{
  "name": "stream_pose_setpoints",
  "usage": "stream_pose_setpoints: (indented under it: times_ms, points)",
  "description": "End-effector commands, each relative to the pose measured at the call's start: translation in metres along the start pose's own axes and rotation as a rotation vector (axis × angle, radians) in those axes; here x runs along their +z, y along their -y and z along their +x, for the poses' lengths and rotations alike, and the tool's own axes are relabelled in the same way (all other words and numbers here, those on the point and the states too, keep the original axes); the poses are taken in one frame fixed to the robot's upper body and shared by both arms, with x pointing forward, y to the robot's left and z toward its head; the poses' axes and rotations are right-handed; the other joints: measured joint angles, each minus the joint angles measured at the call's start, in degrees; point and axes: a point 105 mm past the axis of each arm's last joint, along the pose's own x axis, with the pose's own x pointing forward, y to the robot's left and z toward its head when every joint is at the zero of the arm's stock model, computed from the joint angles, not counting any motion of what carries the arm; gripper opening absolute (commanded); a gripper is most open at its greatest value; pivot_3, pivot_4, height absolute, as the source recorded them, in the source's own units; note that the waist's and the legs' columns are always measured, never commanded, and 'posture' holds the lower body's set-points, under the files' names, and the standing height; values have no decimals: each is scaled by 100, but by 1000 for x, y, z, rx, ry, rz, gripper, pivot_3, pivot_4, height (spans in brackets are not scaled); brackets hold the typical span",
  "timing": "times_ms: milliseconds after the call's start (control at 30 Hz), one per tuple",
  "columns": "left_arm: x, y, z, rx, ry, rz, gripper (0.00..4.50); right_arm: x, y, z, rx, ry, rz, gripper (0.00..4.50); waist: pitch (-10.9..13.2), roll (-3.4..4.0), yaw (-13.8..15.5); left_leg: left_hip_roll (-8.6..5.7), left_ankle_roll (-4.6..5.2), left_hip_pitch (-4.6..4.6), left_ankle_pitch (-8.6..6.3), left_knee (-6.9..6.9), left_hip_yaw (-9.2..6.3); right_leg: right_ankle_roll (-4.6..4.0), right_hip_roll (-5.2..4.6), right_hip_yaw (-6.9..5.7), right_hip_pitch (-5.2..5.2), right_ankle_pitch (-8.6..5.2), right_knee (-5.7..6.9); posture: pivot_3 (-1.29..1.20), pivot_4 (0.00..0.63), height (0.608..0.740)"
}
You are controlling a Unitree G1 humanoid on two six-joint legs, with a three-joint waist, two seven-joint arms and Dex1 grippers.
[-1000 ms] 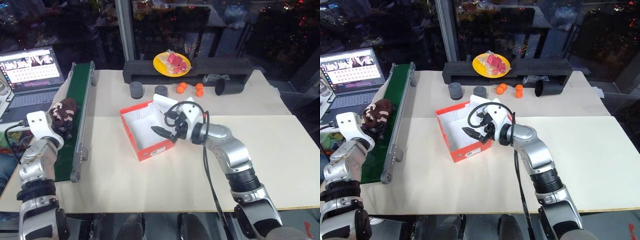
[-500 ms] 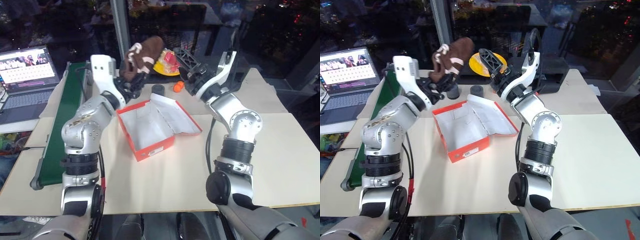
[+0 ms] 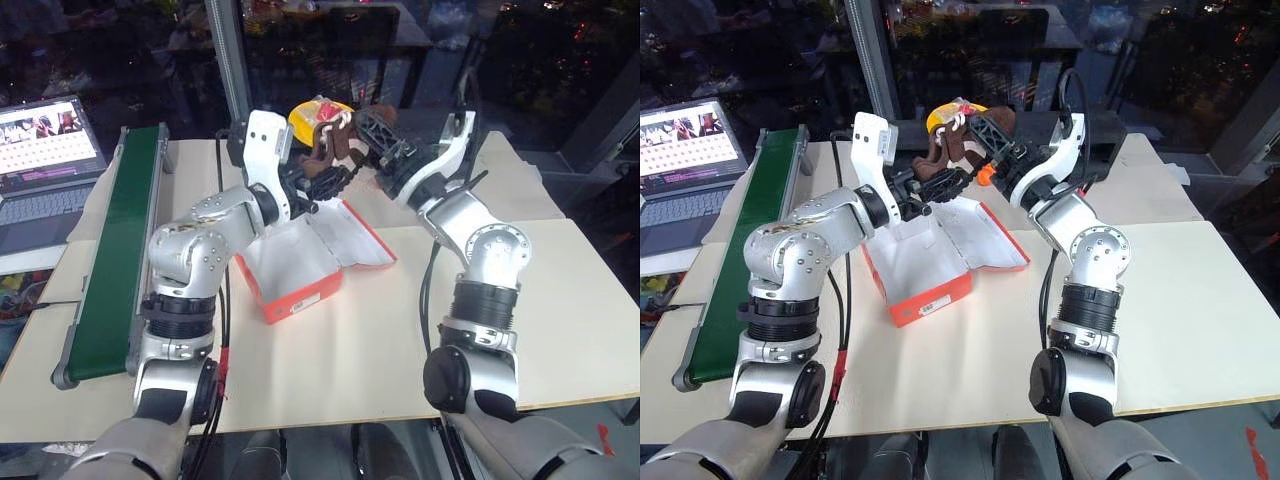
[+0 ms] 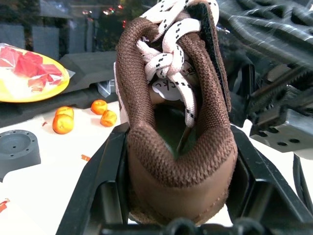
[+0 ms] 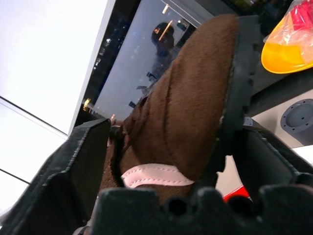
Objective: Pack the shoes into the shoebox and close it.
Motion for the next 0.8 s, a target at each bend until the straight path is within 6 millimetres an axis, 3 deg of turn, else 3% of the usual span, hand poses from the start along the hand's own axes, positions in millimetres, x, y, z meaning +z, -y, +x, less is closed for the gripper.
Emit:
stream_pose_setpoints:
  times_ms: [33, 100, 200, 267, 300, 367, 500, 567, 633, 700, 800]
  points:
    - [7, 20, 0, -97, 7, 30, 2022, 20, -18, 0, 45, 88, -56, 2438, 0, 0, 9, 0, 0, 0, 0, 0, 0, 0, 0, 0, -1, 0, 0, 0, 150, 740]
    - [7, 12, -1, -64, 4, 25, 2022, 20, -18, 0, 41, 92, -59, 1782, 0, 0, 8, 0, 0, 1, 0, 0, 0, 0, 0, 0, 0, 0, 1, 0, 150, 740]
    - [24, 24, -6, -155, 46, -7, 3235, 25, -18, 1, 36, 110, -61, 711, 0, 0, 6, 0, 0, 1, 0, 0, 0, 0, 0, 0, -1, 0, 0, 0, 150, 740]
    - [34, 21, -12, -158, 59, 43, 3939, 28, -19, 2, 32, 123, -70, 388, 1, 1, 3, 0, 0, -1, 0, 0, 0, 1, 0, -1, -2, 0, -1, 0, 150, 740]
    - [40, 10, -16, -119, 65, 68, 4405, 31, -21, 3, 31, 126, -86, 377, 1, 1, -4, 0, 0, -3, 0, 0, 0, 1, 0, 0, -3, 0, -1, 0, 150, 740]
    - [50, -7, -25, -62, 75, 100, 4500, 34, -23, 4, 29, 128, -113, 369, 4, 7, -26, 0, 0, -2, 0, 0, 0, 0, 1, 0, -5, 0, 1, 0, 150, 740]
    - [57, -52, -52, 122, 34, 330, 4500, 30, -28, 15, -17, 23, -307, 358, 7, 13, -41, 2, 0, 4, 0, -3, 3, -1, 4, 5, -6, -1, 3, 0, 150, 740]
    - [49, -75, -66, 202, -32, 369, 4500, 16, -27, 24, -52, -104, -481, 357, 10, 17, -56, 4, 0, 4, 0, -7, 7, -1, 5, 8, -8, -1, 2, 0, 150, 740]
    - [27, -95, -85, 255, -157, 441, 4500, -6, -35, 36, -11, -253, -585, 357, 10, 18, -81, 5, 0, 14, 0, -15, 18, -1, 7, 20, -10, -1, 4, 0, 150, 740]
    - [4, -98, -98, 230, -272, 516, 4500, -20, -43, 45, 43, -341, -713, 357, 11, 18, -115, 10, 1, 29, 0, -36, 36, -3, 11, 39, -10, -2, 3, 0, 150, 740]
    - [-20, -89, -112, 155, -342, 501, 4500, -36, -45, 58, 66, -415, -764, 357, 11, 19, -114, 20, 1, 26, 0, -43, 39, -5, 23, 44, -19, -4, 3, 0, 150, 740]
